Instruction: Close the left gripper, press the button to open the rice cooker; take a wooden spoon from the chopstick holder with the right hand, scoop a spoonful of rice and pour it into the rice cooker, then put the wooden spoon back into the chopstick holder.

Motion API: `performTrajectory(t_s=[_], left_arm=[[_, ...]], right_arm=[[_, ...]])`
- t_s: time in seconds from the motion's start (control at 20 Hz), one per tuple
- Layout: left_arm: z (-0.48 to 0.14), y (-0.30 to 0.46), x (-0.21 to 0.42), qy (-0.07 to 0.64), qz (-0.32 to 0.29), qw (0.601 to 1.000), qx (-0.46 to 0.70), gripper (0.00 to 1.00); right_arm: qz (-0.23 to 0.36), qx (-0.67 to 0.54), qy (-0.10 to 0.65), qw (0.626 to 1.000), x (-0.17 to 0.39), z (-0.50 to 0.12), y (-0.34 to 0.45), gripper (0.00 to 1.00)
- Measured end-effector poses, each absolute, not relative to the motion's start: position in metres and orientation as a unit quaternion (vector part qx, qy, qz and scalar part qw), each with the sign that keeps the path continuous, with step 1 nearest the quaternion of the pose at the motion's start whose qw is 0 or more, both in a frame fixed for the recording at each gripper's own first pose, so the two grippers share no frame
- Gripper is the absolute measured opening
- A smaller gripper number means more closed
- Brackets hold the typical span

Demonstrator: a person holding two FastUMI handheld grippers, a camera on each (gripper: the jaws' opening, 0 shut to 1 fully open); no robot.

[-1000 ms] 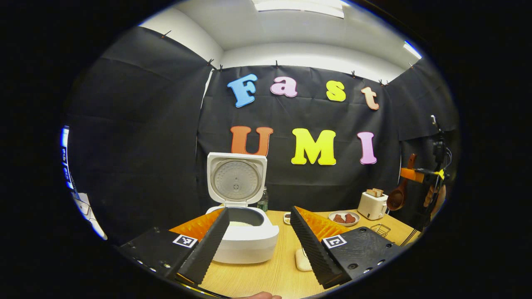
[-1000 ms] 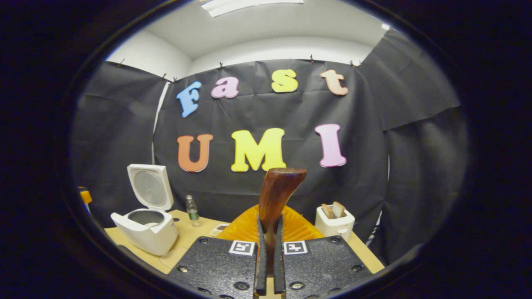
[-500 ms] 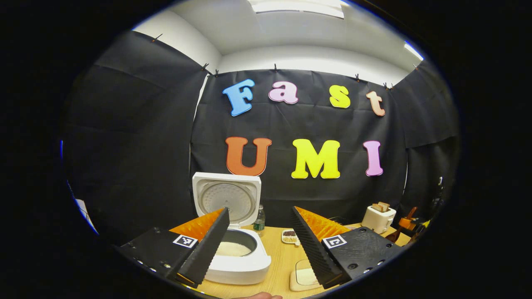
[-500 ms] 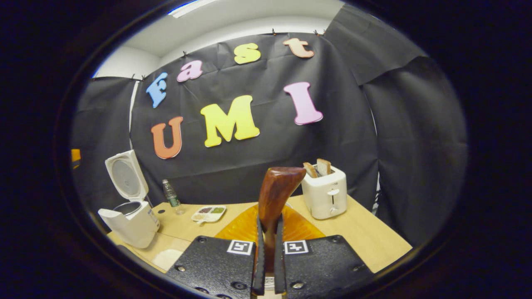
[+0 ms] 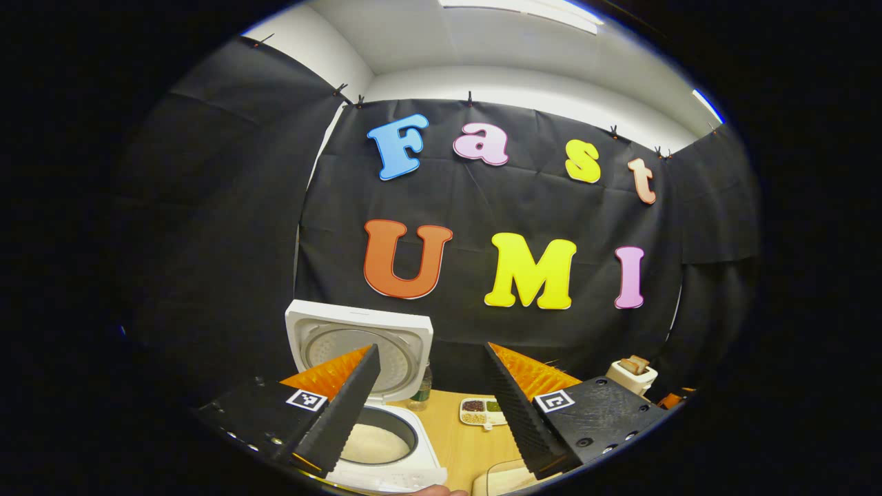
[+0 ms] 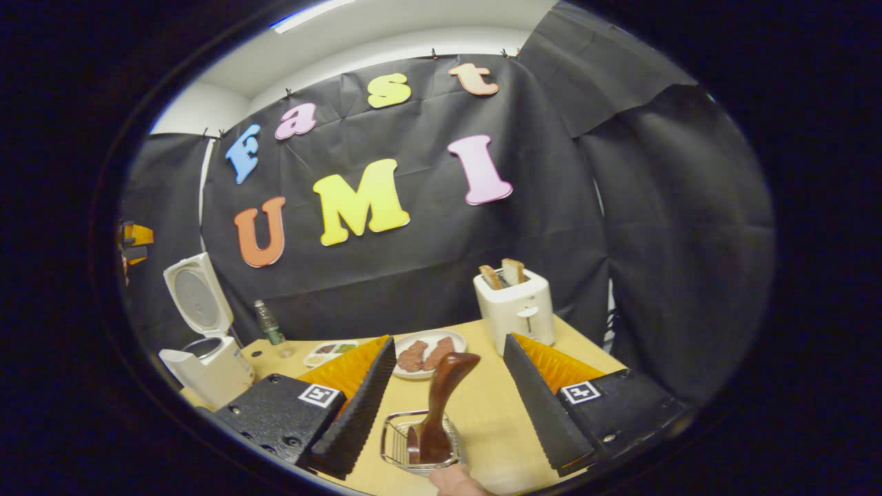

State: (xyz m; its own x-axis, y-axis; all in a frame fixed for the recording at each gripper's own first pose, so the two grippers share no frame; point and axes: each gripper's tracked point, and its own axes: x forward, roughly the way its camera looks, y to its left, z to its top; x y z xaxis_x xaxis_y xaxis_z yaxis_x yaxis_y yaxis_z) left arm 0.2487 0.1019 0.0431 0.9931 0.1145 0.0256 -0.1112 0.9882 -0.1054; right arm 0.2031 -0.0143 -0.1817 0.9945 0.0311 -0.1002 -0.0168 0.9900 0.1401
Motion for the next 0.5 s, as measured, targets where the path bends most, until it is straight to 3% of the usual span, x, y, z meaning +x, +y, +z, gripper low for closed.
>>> performTrajectory(t_s=[0.05, 0.15, 0.25, 0.3, 0.4, 0.5], left_arm=[[0.042, 0.111, 0.258, -0.009, 0.066, 0.997, -0.045, 0.94], [0.043, 0.123, 0.277, 0.002, 0.077, 0.996, -0.04, 0.94], [0.049, 0.135, 0.295, 0.004, 0.085, 0.996, -0.026, 0.94], [0.054, 0.144, 0.306, -0.001, 0.091, 0.996, -0.014, 0.94], [0.064, 0.16, 0.329, -0.009, 0.099, 0.995, 0.001, 0.94], [0.072, 0.176, 0.355, -0.017, 0.105, 0.994, 0.006, 0.94]], right_arm=[[0.014, 0.064, 0.045, 0.997, 0.194, -0.177, -0.013, 0.95], [0.028, 0.059, 0.041, 0.997, 0.182, -0.173, -0.005, 1.0], [0.05, 0.058, 0.028, 0.997, 0.168, -0.165, 0.0, 0.96], [0.052, 0.053, 0.023, 0.997, 0.165, -0.163, -0.002, 1.0], [0.051, 0.038, 0.008, 0.998, 0.158, -0.157, -0.006, 0.96], [0.059, 0.032, -0.012, 0.998, 0.149, -0.147, -0.004, 1.0]])
